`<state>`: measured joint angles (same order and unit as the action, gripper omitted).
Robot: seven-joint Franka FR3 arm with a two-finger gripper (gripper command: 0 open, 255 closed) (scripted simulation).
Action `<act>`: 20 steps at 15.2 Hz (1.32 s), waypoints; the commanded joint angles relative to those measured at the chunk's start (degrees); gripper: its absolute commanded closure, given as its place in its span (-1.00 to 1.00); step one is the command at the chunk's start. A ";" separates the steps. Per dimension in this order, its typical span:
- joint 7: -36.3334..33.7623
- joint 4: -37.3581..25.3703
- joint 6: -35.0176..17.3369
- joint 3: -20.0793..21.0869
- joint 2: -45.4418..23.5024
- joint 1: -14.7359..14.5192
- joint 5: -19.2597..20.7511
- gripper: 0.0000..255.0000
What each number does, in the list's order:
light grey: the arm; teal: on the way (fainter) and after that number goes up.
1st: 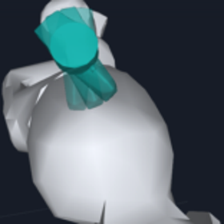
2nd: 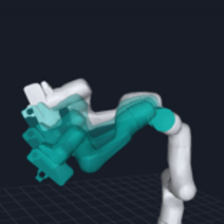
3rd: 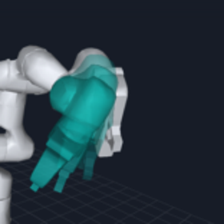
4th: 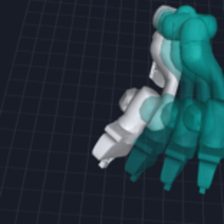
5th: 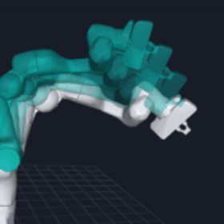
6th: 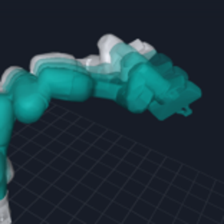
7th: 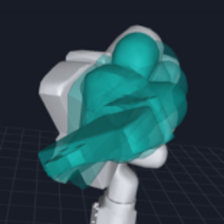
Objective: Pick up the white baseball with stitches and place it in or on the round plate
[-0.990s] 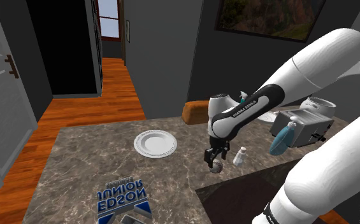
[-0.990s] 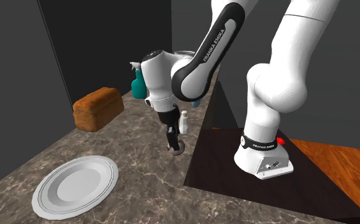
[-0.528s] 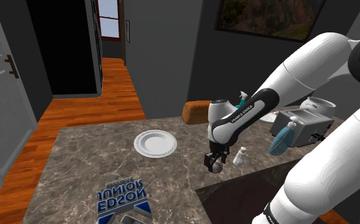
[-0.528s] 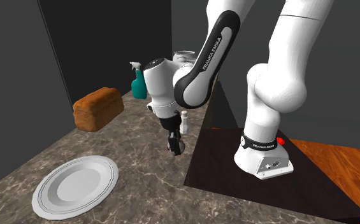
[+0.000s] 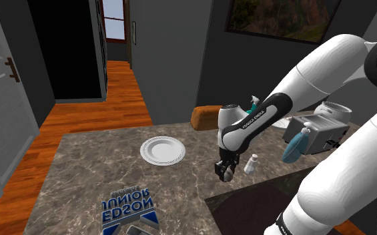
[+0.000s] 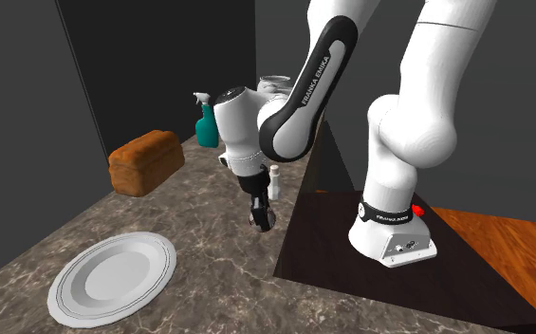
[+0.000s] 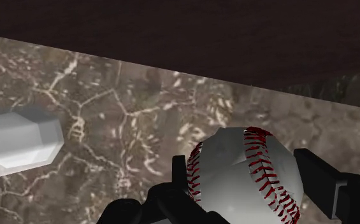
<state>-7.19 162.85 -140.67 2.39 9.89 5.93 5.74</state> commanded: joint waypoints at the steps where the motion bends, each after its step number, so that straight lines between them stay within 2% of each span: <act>1: 0.00 0.01 -0.01 0.00 -0.01 0.00 0.00 1.00; 7: 0.00 0.01 -0.03 0.00 -0.03 0.00 0.00 1.00; 20: 1.80 -2.33 14.07 -0.27 11.78 -0.74 -1.76 1.00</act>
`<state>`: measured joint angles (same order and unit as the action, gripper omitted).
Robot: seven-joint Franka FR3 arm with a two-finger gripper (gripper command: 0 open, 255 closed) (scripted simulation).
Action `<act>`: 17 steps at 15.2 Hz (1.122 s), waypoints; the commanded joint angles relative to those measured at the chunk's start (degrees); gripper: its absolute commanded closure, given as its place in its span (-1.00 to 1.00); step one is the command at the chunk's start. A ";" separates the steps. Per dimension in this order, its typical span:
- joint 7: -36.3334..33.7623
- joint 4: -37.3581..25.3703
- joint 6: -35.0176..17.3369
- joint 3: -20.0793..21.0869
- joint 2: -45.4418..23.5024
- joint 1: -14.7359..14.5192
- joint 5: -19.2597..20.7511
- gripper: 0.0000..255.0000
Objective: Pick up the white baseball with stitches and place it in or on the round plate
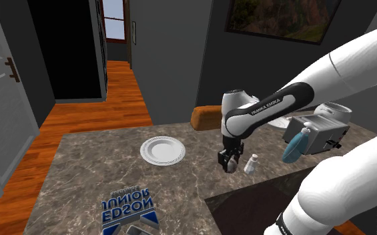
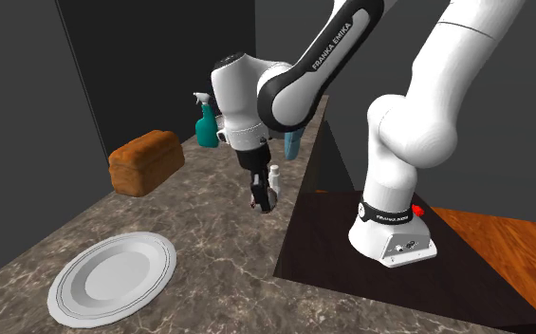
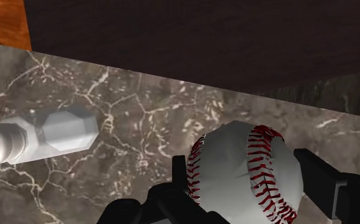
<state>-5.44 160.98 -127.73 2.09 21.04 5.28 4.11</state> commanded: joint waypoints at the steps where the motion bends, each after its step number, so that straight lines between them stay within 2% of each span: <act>1: 0.15 -0.76 2.18 0.01 1.39 -0.13 -0.21 1.00; 4: 0.41 -1.70 5.14 -0.04 3.42 -0.22 -0.41 1.00; 10: -3.31 -14.51 4.93 2.59 -9.82 -1.96 -1.61 1.00; 17: -7.28 -31.24 7.88 4.65 -23.83 -3.52 -1.21 1.00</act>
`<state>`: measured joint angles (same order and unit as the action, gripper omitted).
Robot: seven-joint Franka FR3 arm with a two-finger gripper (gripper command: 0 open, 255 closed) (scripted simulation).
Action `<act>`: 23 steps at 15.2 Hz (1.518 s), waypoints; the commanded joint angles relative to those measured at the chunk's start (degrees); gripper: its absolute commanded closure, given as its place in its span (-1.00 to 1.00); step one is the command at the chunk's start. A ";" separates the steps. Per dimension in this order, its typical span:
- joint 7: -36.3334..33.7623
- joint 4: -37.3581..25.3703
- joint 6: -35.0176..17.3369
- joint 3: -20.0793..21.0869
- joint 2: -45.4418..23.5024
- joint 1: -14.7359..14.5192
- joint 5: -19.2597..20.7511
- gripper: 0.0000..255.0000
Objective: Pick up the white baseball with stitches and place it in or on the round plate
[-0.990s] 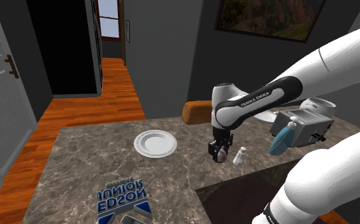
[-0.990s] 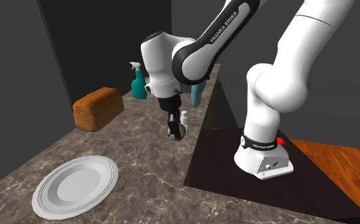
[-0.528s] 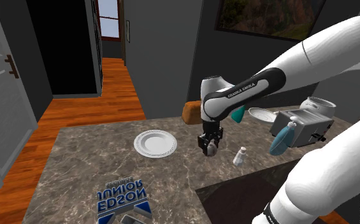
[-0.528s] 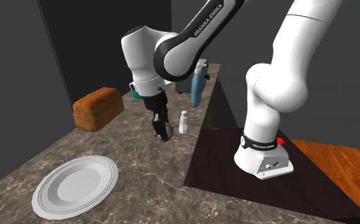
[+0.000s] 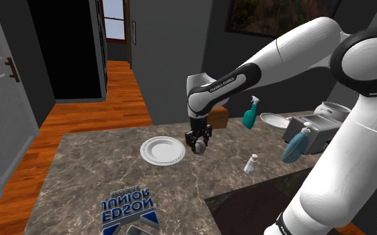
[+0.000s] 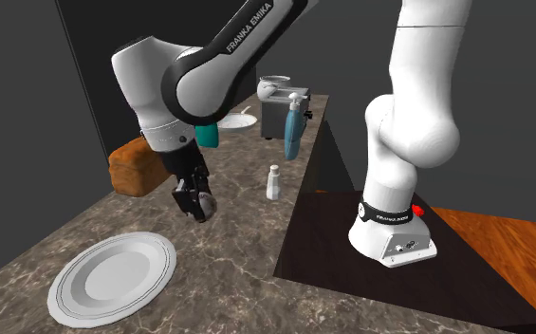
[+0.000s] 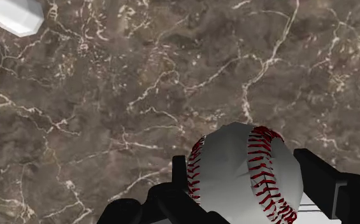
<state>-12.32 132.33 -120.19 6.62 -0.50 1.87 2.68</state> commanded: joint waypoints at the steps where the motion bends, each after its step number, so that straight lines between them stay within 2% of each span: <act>1: -0.92 -5.16 1.00 0.33 -4.25 -0.35 0.36 1.00; 8: -4.10 -25.09 7.14 1.21 -18.29 -2.46 1.64 1.00; 14: -5.91 -45.88 14.87 1.31 -31.50 -4.87 2.75 1.00; 23: -6.25 -43.64 9.58 1.04 -34.58 -4.99 3.20 1.00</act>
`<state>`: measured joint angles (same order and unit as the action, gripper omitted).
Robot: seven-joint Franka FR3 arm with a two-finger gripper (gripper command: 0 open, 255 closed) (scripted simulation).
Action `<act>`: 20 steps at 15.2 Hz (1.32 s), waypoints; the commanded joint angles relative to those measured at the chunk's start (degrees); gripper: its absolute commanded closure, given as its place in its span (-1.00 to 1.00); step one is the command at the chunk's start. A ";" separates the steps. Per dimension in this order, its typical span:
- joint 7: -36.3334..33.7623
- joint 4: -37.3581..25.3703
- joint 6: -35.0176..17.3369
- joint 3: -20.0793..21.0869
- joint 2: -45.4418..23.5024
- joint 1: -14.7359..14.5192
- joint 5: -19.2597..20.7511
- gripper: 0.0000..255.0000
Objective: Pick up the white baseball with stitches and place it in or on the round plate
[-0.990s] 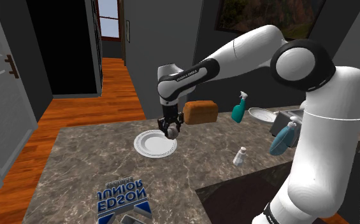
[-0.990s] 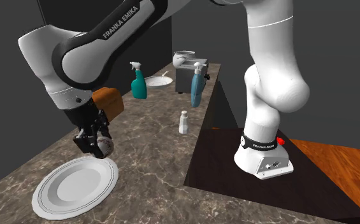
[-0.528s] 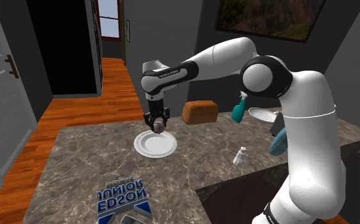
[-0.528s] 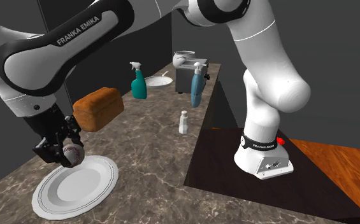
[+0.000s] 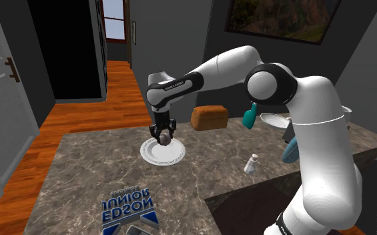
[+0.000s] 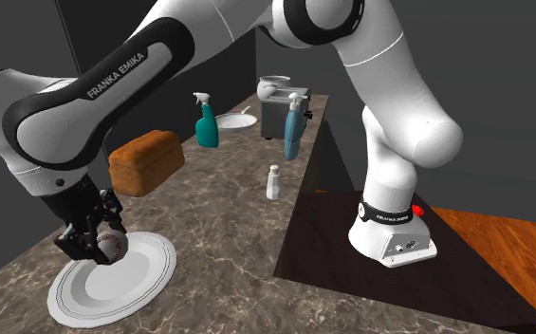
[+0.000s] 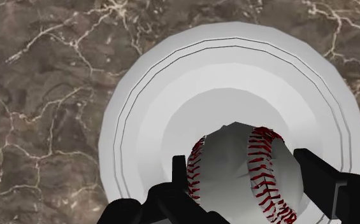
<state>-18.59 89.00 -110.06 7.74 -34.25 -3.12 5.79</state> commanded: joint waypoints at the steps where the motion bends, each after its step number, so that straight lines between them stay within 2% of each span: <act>1: -0.01 -0.14 -1.11 -0.11 -1.22 -0.02 0.15 1.00; 6: -0.19 0.47 -3.52 -0.27 -3.02 -0.10 0.40 1.00; 13: -0.19 0.46 -3.51 -0.27 -3.03 -0.10 0.40 1.00; 14: -0.19 0.46 -3.51 -0.27 -3.03 -0.10 0.40 -1.00; 19: -0.19 0.47 -3.52 -0.27 -3.03 -0.10 0.40 -1.00; 20: -0.10 -0.75 -1.82 -0.20 -2.54 -0.14 0.29 -1.00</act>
<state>-18.80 89.13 -112.87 7.53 -36.91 -3.26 6.13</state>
